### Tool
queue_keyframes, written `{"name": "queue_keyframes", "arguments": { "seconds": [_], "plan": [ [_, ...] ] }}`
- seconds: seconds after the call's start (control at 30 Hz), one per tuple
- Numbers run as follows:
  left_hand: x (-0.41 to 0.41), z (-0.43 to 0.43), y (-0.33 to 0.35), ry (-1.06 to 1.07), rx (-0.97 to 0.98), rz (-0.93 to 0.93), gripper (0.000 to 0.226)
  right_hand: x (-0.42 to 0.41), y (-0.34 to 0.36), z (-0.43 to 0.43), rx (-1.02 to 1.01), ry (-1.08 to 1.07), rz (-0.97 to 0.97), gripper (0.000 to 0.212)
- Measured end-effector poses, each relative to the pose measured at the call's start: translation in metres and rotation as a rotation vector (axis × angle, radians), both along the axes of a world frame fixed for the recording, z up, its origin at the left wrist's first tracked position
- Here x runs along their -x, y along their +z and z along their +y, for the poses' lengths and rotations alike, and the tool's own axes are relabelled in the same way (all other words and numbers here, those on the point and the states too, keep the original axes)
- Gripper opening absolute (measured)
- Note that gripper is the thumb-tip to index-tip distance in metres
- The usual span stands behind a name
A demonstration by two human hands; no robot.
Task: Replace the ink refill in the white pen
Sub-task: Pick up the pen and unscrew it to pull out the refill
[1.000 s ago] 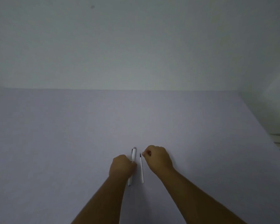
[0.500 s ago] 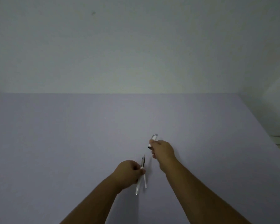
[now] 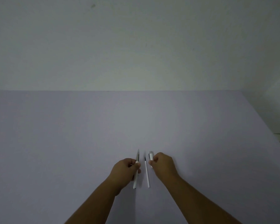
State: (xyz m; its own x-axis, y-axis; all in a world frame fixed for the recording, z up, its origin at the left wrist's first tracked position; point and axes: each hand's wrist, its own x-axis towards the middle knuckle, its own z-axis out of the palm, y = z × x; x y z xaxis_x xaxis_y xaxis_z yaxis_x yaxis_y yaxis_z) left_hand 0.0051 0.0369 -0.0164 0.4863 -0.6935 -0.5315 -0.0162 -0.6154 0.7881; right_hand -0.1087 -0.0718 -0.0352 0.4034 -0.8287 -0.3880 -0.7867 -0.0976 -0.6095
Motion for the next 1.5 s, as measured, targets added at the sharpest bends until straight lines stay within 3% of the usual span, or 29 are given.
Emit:
{"name": "queue_keyframes", "arguments": {
  "seconds": [0.37,0.47,0.53,0.67,0.8,0.83,0.9,1.0,1.1,1.23,1.3,1.4,1.5],
  "plan": [
    [0.009,0.003,0.003,0.061,0.035,0.041,0.015,0.006,0.004,0.006,-0.026,-0.061,-0.039,0.022],
    [0.012,0.005,0.005,0.023,0.048,0.001,0.018,0.007,0.017,0.006,-0.021,-0.095,-0.164,0.035],
    [0.015,0.005,0.008,-0.022,0.078,-0.064,0.019,0.005,0.029,0.011,-0.159,-0.130,-0.315,0.039],
    [0.022,0.003,0.016,-0.107,0.095,-0.214,0.025,0.002,0.046,0.015,-0.272,-0.107,-0.451,0.030],
    [0.018,0.004,0.033,-0.067,0.163,0.150,0.034,0.006,0.058,0.007,-0.462,-0.096,-0.670,0.011],
    [0.016,0.005,0.038,-0.085,0.173,0.167,0.035,0.008,0.060,0.005,-0.510,-0.072,-0.714,0.009],
    [0.012,0.005,0.044,-0.170,0.149,0.012,0.034,0.011,0.065,0.003,-0.567,-0.055,-0.717,0.010],
    [0.005,0.008,0.052,-0.316,0.131,-0.259,0.029,0.014,0.073,0.001,-0.463,-0.020,-0.525,0.024],
    [0.003,0.013,0.058,-0.381,0.133,-0.315,0.029,0.016,0.080,0.003,-0.396,0.050,-0.517,0.010],
    [0.001,0.018,0.063,-0.409,0.159,-0.370,0.031,0.021,0.091,0.006,-0.505,0.070,-0.571,0.004],
    [0.000,0.020,0.065,-0.424,0.172,-0.395,0.032,0.021,0.093,0.009,-0.468,0.049,-0.503,0.018],
    [-0.002,0.023,0.069,-0.442,0.175,-0.406,0.032,0.021,0.096,0.014,-0.411,0.086,-0.510,0.006],
    [-0.004,0.024,0.074,-0.445,0.191,-0.414,0.031,0.021,0.102,0.016,-0.469,0.100,-0.582,0.012]
  ]
}}
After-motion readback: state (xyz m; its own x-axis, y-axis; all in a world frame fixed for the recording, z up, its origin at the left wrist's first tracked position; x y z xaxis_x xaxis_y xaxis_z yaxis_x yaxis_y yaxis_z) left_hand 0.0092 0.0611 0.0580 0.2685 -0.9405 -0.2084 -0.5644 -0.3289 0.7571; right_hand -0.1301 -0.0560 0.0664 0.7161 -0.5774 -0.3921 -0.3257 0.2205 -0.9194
